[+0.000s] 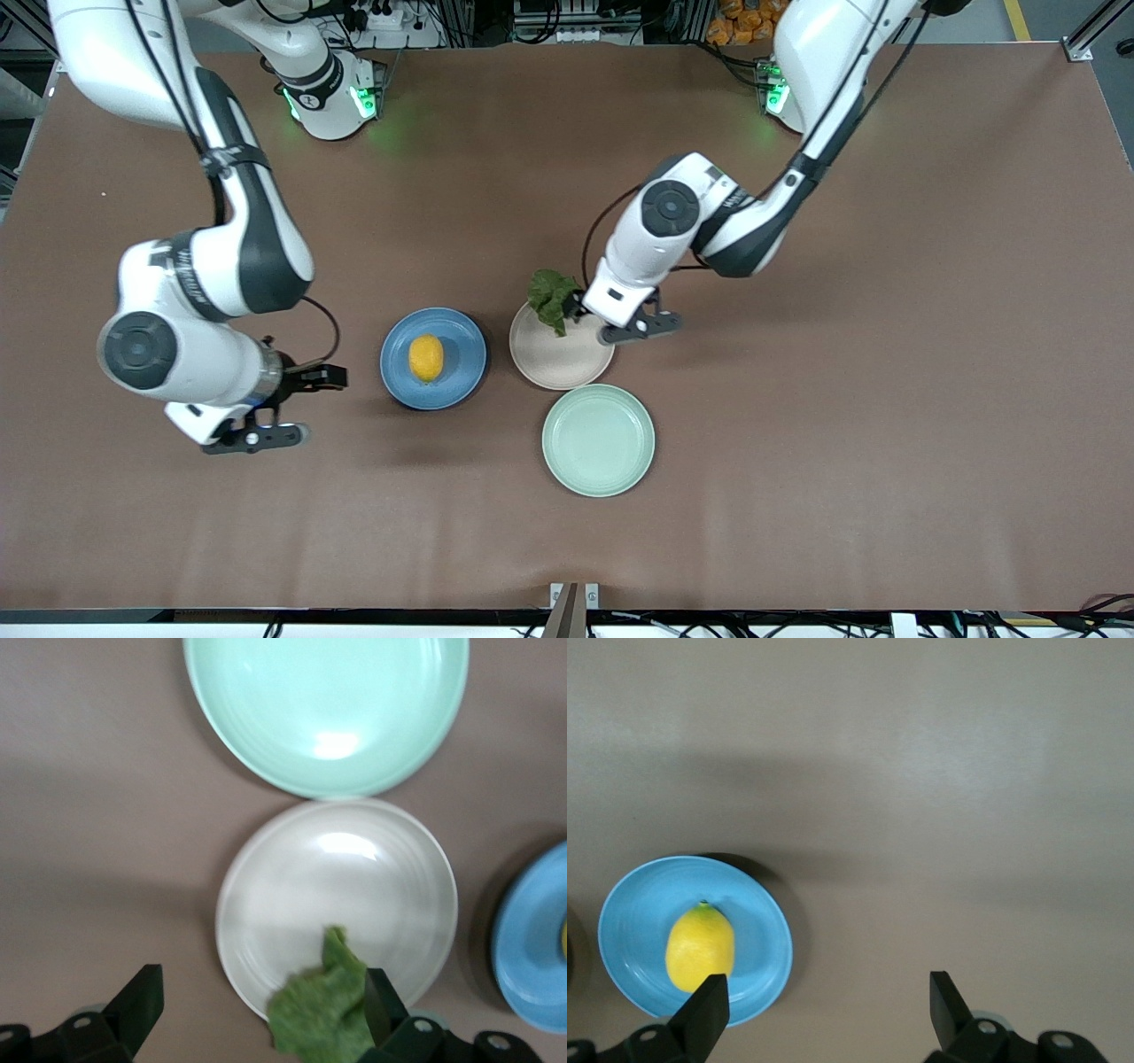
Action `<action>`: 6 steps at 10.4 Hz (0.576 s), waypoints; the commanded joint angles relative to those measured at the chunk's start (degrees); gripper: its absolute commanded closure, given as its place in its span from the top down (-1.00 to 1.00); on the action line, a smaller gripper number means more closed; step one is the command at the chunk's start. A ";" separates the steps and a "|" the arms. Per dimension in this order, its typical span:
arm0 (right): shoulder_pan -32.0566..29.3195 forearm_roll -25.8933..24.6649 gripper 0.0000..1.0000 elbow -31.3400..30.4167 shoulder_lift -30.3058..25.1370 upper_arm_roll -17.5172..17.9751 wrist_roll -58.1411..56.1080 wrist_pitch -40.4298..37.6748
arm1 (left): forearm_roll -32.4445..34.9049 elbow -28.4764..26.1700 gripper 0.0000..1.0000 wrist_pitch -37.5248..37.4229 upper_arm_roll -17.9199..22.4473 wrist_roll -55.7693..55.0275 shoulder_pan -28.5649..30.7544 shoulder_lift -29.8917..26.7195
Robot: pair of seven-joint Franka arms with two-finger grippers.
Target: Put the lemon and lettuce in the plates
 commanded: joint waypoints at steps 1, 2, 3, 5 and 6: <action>-3.12 -0.48 1.00 -0.18 -2.67 0.77 -4.06 -2.25 | 2.39 0.05 1.00 -1.56 -0.11 -0.56 2.49 -0.87; -4.35 -0.56 1.00 -0.18 -3.63 0.77 -6.61 -2.25 | 2.48 0.39 1.00 -1.56 -0.11 -0.56 4.07 -0.69; -6.36 -0.39 1.00 -0.18 -4.78 0.94 -8.98 -2.34 | 2.48 0.75 1.00 -1.56 -0.11 -0.56 4.52 -0.60; -8.13 -0.39 1.00 -0.18 -6.71 0.85 -12.16 -4.26 | 2.48 1.10 1.00 -1.56 0.15 -0.56 5.66 -0.43; -8.57 -0.47 1.00 -0.27 -7.76 0.77 -12.35 -5.49 | 2.48 1.10 1.00 -1.56 0.24 -0.56 5.93 -0.43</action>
